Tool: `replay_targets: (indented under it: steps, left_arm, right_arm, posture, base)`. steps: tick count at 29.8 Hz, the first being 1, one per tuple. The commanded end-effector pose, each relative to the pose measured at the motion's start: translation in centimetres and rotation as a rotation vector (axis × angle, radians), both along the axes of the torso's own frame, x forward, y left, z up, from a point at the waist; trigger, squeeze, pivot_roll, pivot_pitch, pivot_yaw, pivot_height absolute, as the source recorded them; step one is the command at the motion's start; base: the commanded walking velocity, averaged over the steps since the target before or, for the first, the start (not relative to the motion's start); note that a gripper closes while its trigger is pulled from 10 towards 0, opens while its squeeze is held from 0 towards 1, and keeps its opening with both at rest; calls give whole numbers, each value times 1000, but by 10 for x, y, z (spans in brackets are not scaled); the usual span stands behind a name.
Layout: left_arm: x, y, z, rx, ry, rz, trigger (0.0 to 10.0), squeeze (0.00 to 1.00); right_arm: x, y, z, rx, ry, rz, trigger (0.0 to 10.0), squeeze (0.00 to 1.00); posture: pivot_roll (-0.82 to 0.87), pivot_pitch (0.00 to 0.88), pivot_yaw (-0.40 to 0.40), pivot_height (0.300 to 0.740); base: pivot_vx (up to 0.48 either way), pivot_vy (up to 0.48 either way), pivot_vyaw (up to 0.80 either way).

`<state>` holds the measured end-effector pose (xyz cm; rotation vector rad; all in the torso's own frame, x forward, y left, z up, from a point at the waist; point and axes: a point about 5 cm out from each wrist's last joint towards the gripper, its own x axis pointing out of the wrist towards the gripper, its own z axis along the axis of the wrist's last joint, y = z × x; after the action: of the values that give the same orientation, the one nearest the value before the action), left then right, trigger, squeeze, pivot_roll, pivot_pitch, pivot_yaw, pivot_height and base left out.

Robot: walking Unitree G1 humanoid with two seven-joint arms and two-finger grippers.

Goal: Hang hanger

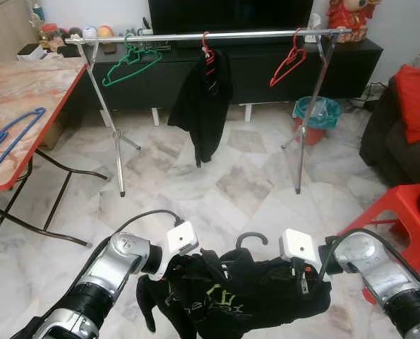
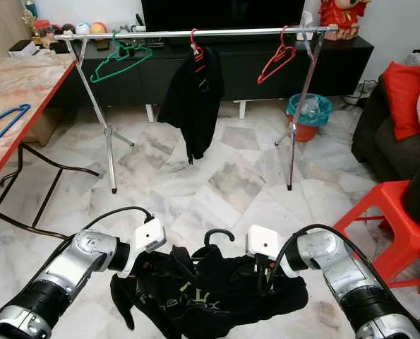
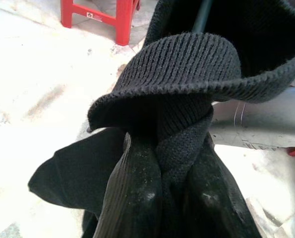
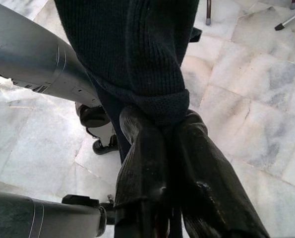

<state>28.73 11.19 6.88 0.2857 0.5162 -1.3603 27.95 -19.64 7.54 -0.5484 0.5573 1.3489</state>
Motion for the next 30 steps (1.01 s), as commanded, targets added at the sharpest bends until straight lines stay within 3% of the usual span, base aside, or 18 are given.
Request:
replay_targets:
  steps: [1, 16, 24, 30]
  left_arm:
    - [-1, 0, 1, -10, 0, 3, 0, 0]
    - [1, 2, 1, -8, -9, 18, 0, 0]
    - [12, 14, -4, 19, -67, 158, 0, 0]
    - [15, 18, -7, 31, -87, 204, 0, 0]
  right_arm:
    - [6, 5, 9, 53, -36, 7, 10000, 1000]
    - [-1, -3, 7, 42, 13, 25, 10000, 1000]
    - [-12, -20, 0, -22, 51, 12, 10000, 1000]
    - [-17, -29, -6, -50, 60, -19, 10000, 1000]
  posture:
    - [-13, 1, 39, 740]
    - [-22, 0, 39, 740]
    - [-27, 0, 38, 740]
    - [-30, 0, 35, 740]
  base:
    - [0, 0, 0]
    - [0, 0, 0]
    - [0, 0, 0]
    - [0, 0, 0]
